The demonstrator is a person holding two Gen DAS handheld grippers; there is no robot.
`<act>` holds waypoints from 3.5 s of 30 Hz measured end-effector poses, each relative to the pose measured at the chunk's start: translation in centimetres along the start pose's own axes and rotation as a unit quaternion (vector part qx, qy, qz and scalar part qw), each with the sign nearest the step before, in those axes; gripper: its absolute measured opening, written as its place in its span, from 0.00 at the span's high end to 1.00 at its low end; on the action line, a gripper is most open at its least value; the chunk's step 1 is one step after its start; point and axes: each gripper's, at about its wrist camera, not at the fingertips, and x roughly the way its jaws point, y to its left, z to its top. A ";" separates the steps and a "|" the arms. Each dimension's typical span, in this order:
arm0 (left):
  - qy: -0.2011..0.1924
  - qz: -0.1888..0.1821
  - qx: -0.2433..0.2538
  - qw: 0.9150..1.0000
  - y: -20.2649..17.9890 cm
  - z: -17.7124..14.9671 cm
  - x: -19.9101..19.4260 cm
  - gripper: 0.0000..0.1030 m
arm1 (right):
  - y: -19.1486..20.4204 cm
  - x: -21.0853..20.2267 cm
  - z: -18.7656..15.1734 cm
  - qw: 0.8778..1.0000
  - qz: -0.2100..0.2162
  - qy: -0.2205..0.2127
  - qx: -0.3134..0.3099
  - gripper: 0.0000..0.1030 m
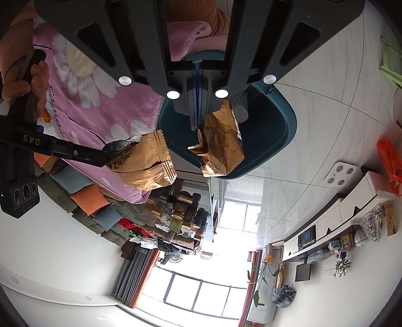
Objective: Collect trash
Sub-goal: 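Carry the gold wrapper and brown bag to the teal bin and release both, then move both open tools back over the remaining trash on the table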
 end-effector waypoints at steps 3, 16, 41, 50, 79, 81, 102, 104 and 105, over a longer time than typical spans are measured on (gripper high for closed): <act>0.008 0.007 -0.004 1.000 0.6 -0.1 0.8 0.99 | 0.3 1.1 0.4 1.000 -0.008 0.009 -0.008 0.92; 0.037 0.027 -0.019 0.999 1.4 -0.4 3.9 0.99 | 0.9 5.3 0.9 0.998 -0.028 0.047 -0.015 0.91; 0.028 0.043 -0.016 0.999 0.5 -0.4 6.2 0.40 | 0.7 4.4 0.1 0.999 -0.033 0.043 -0.001 0.71; -0.016 -0.037 0.060 0.997 -7.2 -0.2 3.1 0.27 | -0.9 -5.2 -2.7 0.998 -0.051 -0.034 0.001 0.61; 0.066 -0.226 0.269 0.934 -35.0 -3.2 10.8 0.31 | -16.1 -24.8 -16.7 0.937 -0.263 -0.116 0.200 0.59; 0.077 -0.222 0.272 0.933 -36.0 -3.3 11.9 0.33 | -16.2 -24.5 -17.5 0.938 -0.258 -0.110 0.204 0.59; 0.130 -0.227 0.261 0.929 -38.5 -2.6 17.2 0.90 | -16.9 -23.2 -18.9 0.939 -0.240 -0.092 0.226 0.59; 0.129 -0.224 0.261 0.930 -38.5 -2.7 17.2 0.90 | -17.0 -23.2 -19.1 0.939 -0.240 -0.092 0.227 0.59; 0.127 -0.219 0.262 0.931 -38.6 -2.8 17.2 0.89 | -16.9 -23.2 -19.1 0.939 -0.240 -0.092 0.227 0.59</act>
